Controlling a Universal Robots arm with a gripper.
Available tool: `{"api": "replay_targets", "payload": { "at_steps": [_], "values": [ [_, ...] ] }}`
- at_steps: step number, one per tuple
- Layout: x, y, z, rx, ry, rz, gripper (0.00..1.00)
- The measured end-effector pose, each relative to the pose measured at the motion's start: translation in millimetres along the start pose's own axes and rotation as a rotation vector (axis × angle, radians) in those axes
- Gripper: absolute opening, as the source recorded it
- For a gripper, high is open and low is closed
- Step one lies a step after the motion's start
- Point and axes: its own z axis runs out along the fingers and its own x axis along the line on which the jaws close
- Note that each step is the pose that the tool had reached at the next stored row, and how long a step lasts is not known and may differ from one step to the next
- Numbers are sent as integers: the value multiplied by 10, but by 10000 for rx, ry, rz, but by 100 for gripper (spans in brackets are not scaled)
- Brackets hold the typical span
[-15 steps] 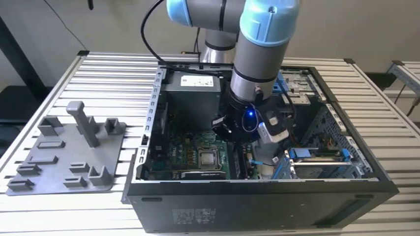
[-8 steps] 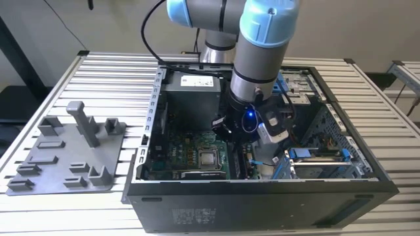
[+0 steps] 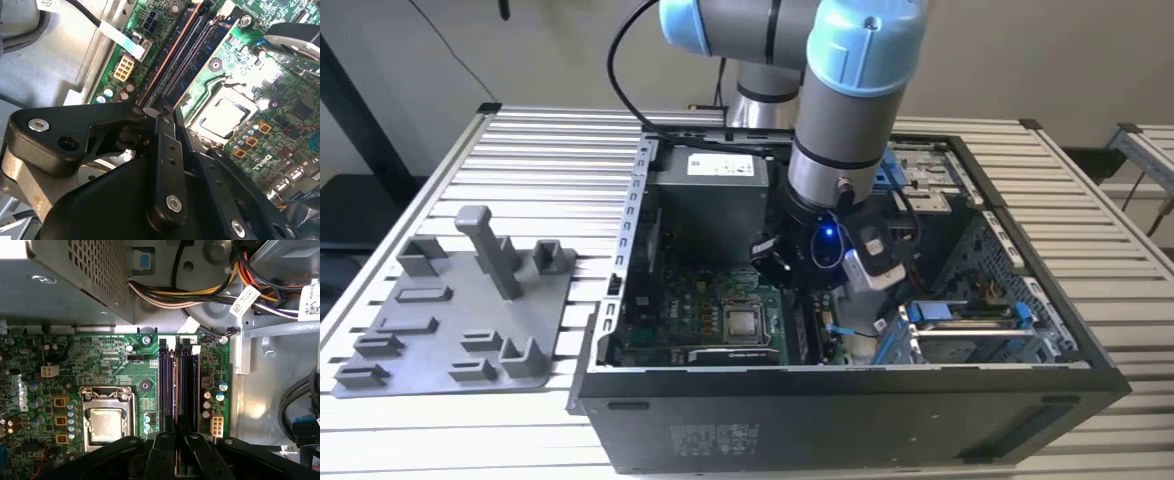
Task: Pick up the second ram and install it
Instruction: 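Insert the second ram into the second slot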
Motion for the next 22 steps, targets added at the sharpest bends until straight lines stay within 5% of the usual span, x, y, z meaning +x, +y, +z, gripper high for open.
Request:
{"api": "replay_targets", "payload": {
  "at_steps": [22],
  "values": [
    [15, 2, 9, -4, -28, -11, 14]
  ]
}}
